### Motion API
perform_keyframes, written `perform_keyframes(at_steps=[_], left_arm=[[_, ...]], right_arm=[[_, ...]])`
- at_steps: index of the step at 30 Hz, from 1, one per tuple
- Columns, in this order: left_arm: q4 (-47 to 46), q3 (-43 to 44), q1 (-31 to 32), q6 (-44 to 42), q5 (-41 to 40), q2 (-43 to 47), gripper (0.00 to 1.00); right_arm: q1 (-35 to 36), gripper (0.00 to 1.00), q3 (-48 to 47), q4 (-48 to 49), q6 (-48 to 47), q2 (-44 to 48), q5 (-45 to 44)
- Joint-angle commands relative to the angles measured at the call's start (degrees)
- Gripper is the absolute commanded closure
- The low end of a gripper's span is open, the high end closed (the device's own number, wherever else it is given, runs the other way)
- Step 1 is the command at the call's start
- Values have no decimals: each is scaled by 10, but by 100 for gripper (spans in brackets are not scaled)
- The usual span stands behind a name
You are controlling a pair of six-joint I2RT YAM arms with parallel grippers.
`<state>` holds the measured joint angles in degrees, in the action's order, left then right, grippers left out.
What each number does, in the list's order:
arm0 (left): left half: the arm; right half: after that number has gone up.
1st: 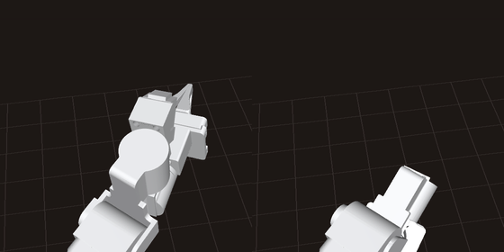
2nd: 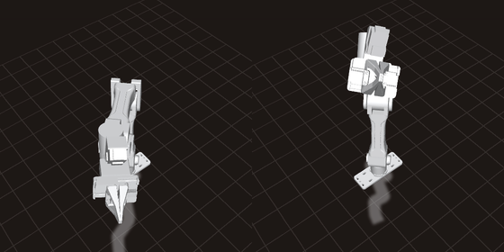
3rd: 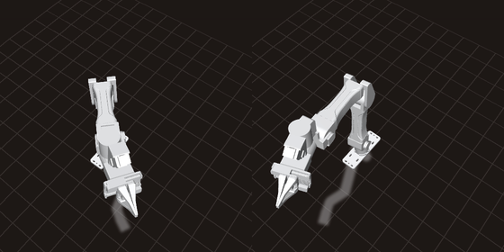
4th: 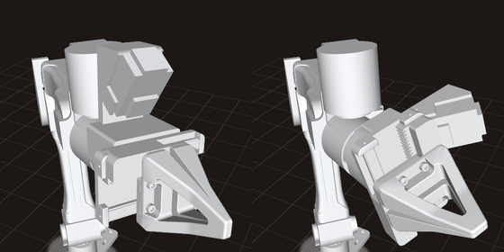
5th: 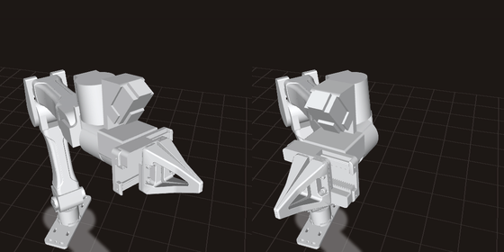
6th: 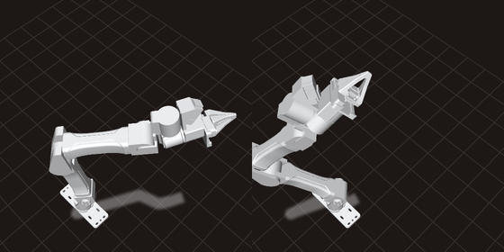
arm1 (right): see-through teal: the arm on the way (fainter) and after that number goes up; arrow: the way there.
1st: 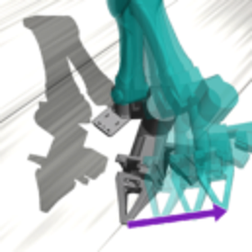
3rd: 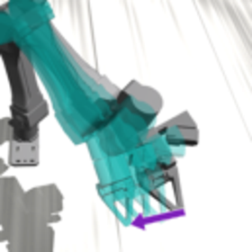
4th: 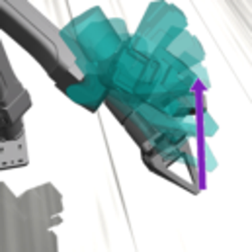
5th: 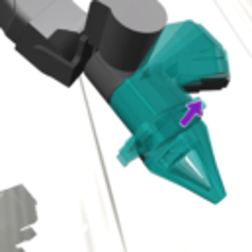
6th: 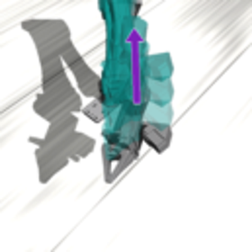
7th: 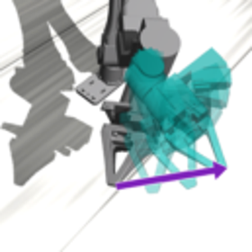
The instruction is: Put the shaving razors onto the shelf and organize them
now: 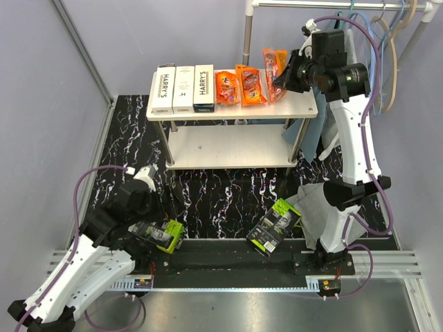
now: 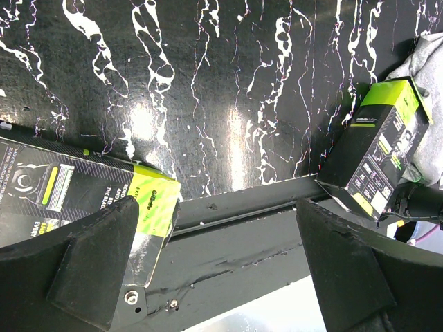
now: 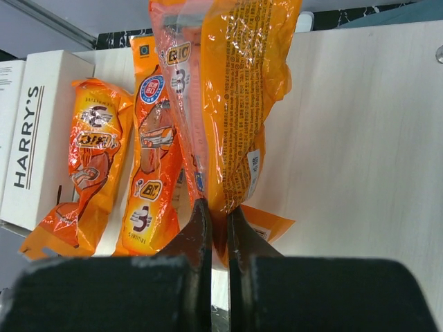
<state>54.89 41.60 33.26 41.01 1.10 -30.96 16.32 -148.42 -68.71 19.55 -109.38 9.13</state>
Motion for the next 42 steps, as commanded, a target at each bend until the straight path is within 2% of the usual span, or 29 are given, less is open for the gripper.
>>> perform_keyframes(at_steps=[1, 12, 17, 19, 20, 22, 23, 26, 30, 36, 42], left_arm=[[-6, -1, -1, 1, 5, -3, 1], [-5, 2, -1, -1, 5, -9, 1], [-4, 8, -1, -5, 5, -17, 1], [-4, 10, -1, -5, 6, -19, 1], [-4, 9, -1, -5, 7, -19, 1], [-3, 8, -1, -5, 6, -17, 1], [-3, 7, -1, -5, 5, -17, 1], [-4, 3, 0, -2, 7, -16, 1], [-5, 2, -1, -2, 7, -16, 1], [-5, 6, -1, -2, 7, -16, 1], [-4, 11, -1, -2, 9, -16, 1]], right_arm=[[-3, 94, -1, 18, 3, -5, 14], [-2, 84, 3, 27, 29, -28, 28], [-2, 73, 8, 34, 36, -26, 34], [-3, 64, 14, 46, 37, -15, 33], [-4, 55, 25, 57, 39, -9, 33], [-3, 46, 37, 69, 39, 9, 27], [-3, 36, 51, 82, 39, 15, 26], [-3, 22, 77, 101, 38, 43, 15], [-3, 10, 99, 110, 37, 67, -18], [-3, 2, 132, 140, 40, 105, -44], [-3, 0, 127, 147, 42, 113, -43]])
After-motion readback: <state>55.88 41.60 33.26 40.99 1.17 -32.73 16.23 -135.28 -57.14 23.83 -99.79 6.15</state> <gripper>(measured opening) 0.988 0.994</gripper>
